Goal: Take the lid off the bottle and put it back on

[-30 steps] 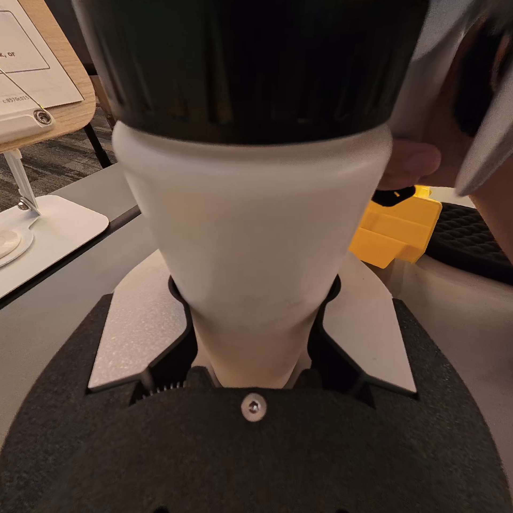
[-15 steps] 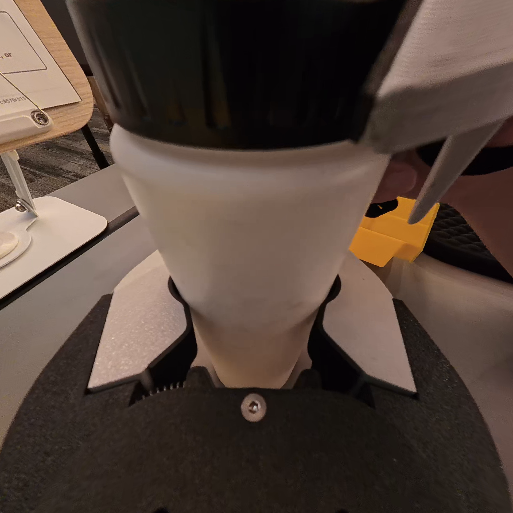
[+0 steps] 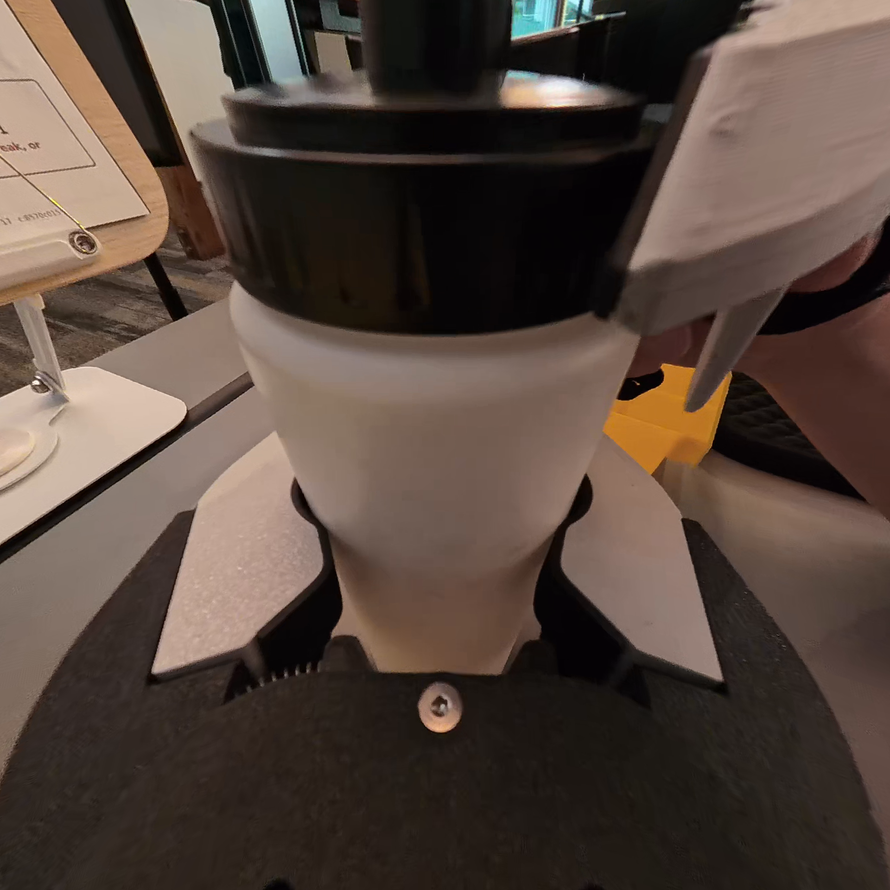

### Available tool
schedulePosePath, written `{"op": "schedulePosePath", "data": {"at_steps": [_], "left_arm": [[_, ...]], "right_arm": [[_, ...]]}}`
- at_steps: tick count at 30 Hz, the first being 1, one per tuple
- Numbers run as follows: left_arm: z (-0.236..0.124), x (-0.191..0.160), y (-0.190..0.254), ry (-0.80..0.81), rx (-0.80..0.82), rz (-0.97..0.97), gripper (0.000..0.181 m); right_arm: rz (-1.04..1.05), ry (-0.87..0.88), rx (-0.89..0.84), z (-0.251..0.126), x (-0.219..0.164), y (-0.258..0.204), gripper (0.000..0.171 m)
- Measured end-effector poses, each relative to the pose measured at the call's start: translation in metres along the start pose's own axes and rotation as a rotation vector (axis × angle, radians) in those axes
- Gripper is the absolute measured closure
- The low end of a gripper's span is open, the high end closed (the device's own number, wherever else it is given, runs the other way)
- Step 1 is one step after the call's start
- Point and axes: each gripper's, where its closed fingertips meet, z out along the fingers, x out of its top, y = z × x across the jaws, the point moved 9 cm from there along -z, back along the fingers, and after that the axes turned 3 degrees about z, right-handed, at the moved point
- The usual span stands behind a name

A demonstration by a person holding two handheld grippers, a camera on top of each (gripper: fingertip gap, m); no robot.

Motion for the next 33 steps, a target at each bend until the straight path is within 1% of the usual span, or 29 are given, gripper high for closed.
{"op": "schedulePosePath", "data": {"at_steps": [5,9,12,24,33], "left_arm": [[0.0,0.0002,0.0018,-0.014,0.017,-0.006,0.08],[-0.0008,0.0006,0.0008,-0.027,0.025,-0.024,0.081],[-0.0004,0.0009,0.0024,-0.039,0.037,-0.018,0.081],[0.0002,0.0018,0.0043,-0.059,0.079,-0.029,0.081],[0.0036,0.0038,0.0062,-0.076,0.032,-0.012,0.079]], "right_arm": [[-0.018,-0.02,-0.017,-0.0004,0.0011,-0.0016,0.094],[-0.004,0.004,-0.025,0.0019,-0.0004,-0.002,0.093],[-0.021,-0.015,-0.03,0.0006,0.0001,-0.0031,0.093],[-0.043,-0.002,-0.086,0.0014,-0.0017,-0.0063,0.093],[-0.05,-0.025,-0.064,-0.0055,0.002,-0.0028,0.094]]}}
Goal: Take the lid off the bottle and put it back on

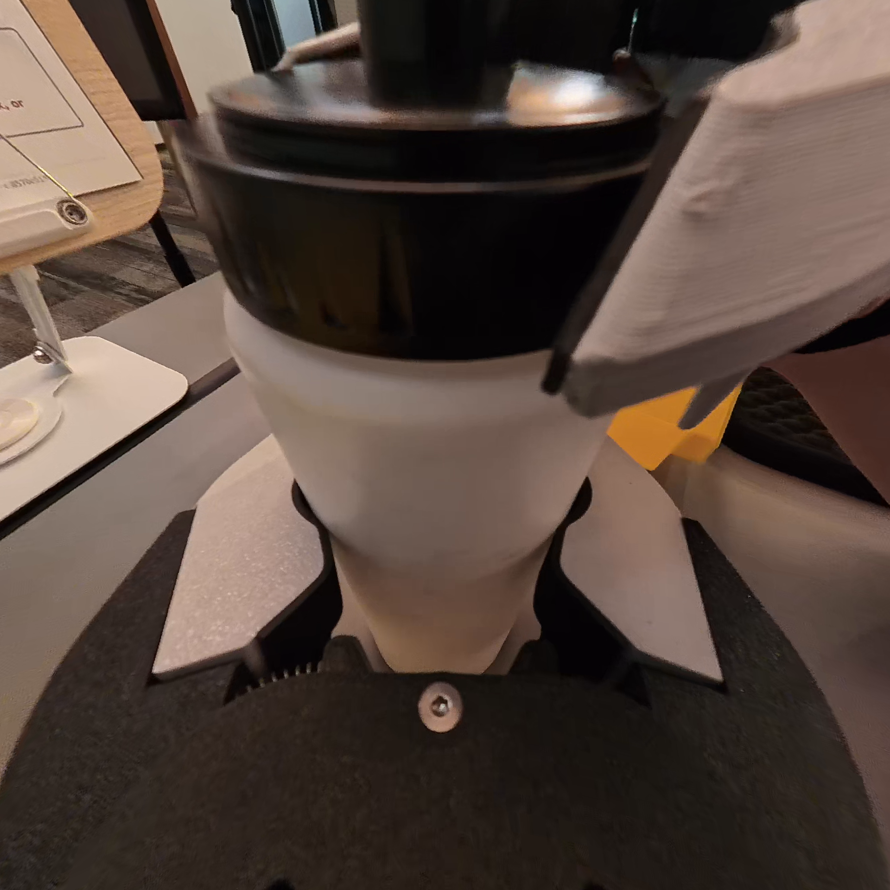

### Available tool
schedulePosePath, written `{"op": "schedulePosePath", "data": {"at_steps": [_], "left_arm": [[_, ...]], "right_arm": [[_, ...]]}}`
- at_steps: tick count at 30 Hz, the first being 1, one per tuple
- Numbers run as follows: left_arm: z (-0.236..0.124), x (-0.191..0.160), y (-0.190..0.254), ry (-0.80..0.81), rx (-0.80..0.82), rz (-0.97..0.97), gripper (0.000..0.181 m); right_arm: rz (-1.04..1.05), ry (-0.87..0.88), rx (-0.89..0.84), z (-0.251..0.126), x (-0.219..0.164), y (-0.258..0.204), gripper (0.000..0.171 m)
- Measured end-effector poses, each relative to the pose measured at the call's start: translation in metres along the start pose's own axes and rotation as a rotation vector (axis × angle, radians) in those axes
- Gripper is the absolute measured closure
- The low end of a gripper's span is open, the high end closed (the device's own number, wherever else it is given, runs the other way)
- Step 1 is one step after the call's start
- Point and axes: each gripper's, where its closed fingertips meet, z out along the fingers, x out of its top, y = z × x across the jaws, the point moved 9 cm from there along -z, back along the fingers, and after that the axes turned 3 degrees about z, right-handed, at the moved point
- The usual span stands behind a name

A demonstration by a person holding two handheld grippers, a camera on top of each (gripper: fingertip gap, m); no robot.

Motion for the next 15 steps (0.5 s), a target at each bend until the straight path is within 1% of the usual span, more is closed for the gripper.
{"op": "schedulePosePath", "data": {"at_steps": [5,15], "left_arm": [[-0.0009,-0.0011,0.0003,0.013,-0.006,0.009,0.079],[-0.0013,0.0,-0.0011,-0.038,0.032,-0.009,0.082]], "right_arm": [[-0.013,-0.037,-0.007,0.0007,0.0013,-0.0026,0.093],[-0.01,0.001,-0.03,0.0038,-0.001,-0.0037,0.093]]}}
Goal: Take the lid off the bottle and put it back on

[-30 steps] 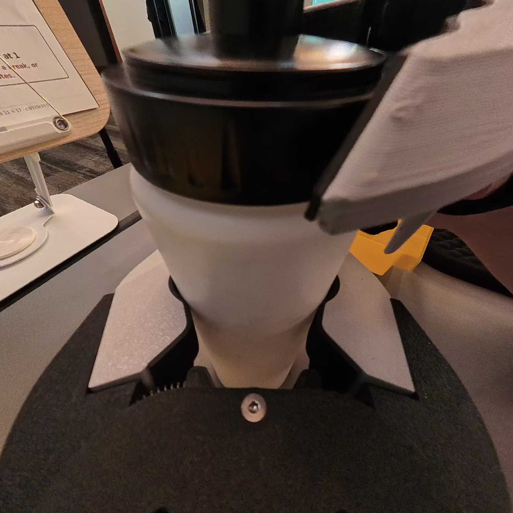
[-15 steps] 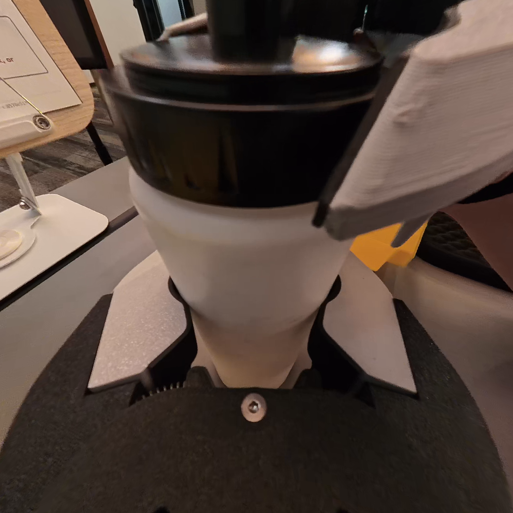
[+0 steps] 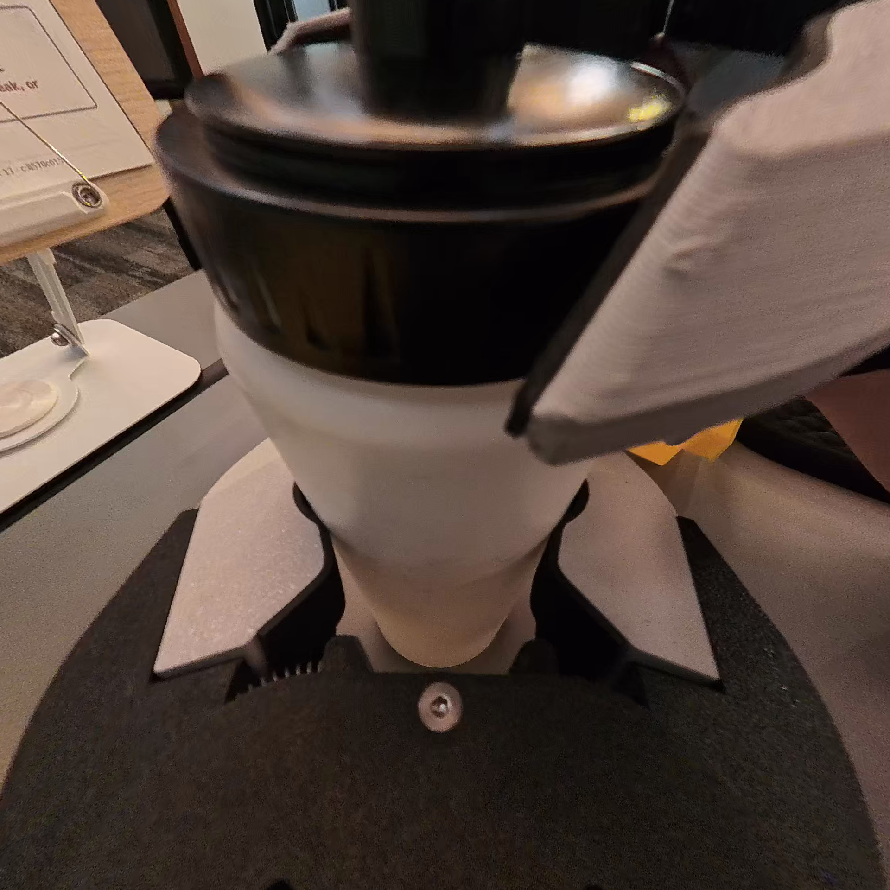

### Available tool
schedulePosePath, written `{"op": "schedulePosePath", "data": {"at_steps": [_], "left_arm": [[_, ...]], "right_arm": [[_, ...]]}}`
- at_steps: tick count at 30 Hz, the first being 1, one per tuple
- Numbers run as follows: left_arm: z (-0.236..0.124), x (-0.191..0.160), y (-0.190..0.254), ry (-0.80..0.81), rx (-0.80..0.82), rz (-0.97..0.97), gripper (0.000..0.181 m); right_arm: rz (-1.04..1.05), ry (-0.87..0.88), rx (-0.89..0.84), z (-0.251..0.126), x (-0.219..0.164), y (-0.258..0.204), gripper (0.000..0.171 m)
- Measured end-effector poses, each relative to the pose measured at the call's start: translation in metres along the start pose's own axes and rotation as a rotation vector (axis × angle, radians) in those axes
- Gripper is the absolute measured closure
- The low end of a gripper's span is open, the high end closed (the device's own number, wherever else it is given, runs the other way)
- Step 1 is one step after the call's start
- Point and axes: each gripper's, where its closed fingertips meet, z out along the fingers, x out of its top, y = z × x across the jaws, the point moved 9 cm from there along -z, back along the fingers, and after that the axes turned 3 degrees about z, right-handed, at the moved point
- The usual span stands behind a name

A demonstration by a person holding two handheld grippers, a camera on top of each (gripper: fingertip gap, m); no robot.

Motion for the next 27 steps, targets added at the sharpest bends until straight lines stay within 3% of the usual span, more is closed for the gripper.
{"op": "schedulePosePath", "data": {"at_steps": [8,15,20,21,27], "left_arm": [[0.001,0.001,0.0,-0.015,0.005,0.002,0.081],[0.002,0.0,-0.001,0.011,-0.002,-0.002,0.081],[0.002,0.0,-0.001,0.026,-0.005,-0.002,0.08],[0.002,0.0,-0.002,0.026,-0.005,-0.003,0.08],[0.002,0.001,-0.003,-0.001,-0.008,-0.004,0.081]], "right_arm": [[-0.003,0.001,-0.016,0.0,0.0,0.0,0.093],[0.128,0.134,0.074,-0.008,0.005,0.01,0.087],[0.046,0.004,0.032,-0.01,0.003,0.008,0.09],[0.038,-0.009,0.031,-0.008,0.003,0.007,0.096],[0.0,-0.033,-0.016,-0.006,0.005,0.004,0.096]]}}
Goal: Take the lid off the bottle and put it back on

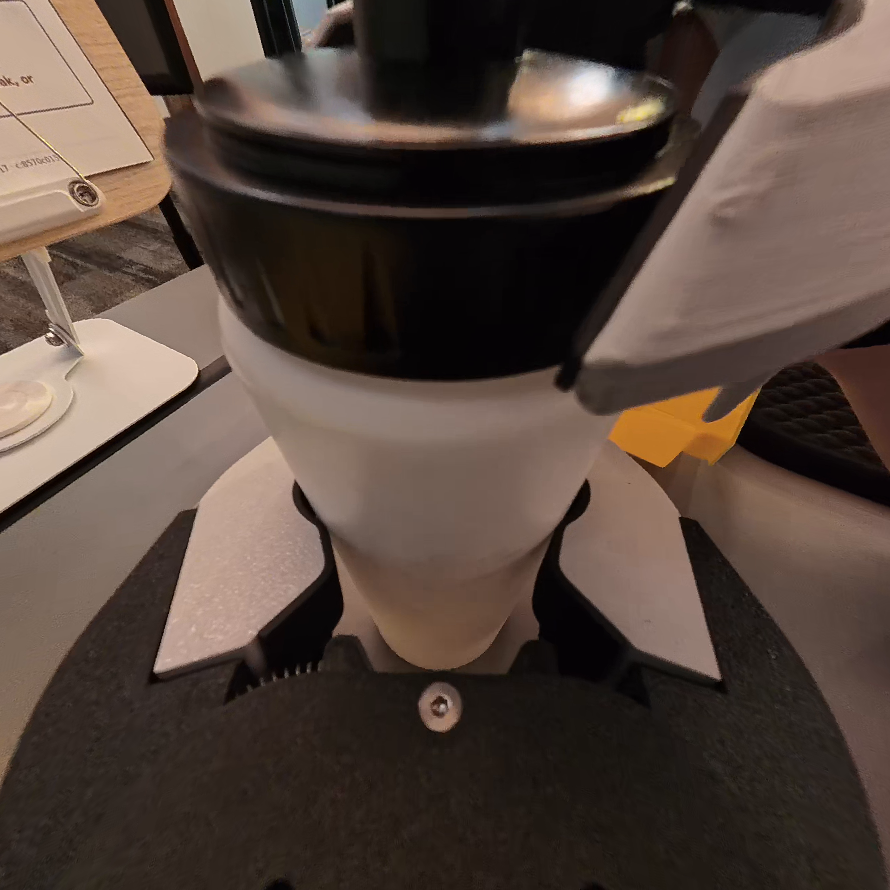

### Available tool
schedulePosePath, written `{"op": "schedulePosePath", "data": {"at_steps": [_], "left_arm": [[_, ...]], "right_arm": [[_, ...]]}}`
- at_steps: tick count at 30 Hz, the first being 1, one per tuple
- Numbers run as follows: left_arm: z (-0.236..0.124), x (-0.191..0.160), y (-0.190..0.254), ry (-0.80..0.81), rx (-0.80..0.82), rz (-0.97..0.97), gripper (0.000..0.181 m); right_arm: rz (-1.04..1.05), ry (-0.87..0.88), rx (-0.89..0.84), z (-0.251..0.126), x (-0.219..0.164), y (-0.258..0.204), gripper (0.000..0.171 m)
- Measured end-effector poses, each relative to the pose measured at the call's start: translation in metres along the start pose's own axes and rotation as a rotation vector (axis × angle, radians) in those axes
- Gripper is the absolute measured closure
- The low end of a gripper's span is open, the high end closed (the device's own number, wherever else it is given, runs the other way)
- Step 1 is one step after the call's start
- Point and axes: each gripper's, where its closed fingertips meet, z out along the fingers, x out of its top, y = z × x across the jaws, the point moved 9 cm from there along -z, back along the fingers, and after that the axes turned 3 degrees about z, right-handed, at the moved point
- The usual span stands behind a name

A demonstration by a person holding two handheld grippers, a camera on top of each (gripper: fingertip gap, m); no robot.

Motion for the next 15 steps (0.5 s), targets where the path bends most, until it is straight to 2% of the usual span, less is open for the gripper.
{"op": "schedulePosePath", "data": {"at_steps": [15], "left_arm": [[0.0,0.0015,-0.0025,-0.038,0.032,-0.014,0.082]], "right_arm": [[0.0,0.004,-0.046,0.0029,-0.0007,-0.0023,0.095]]}}
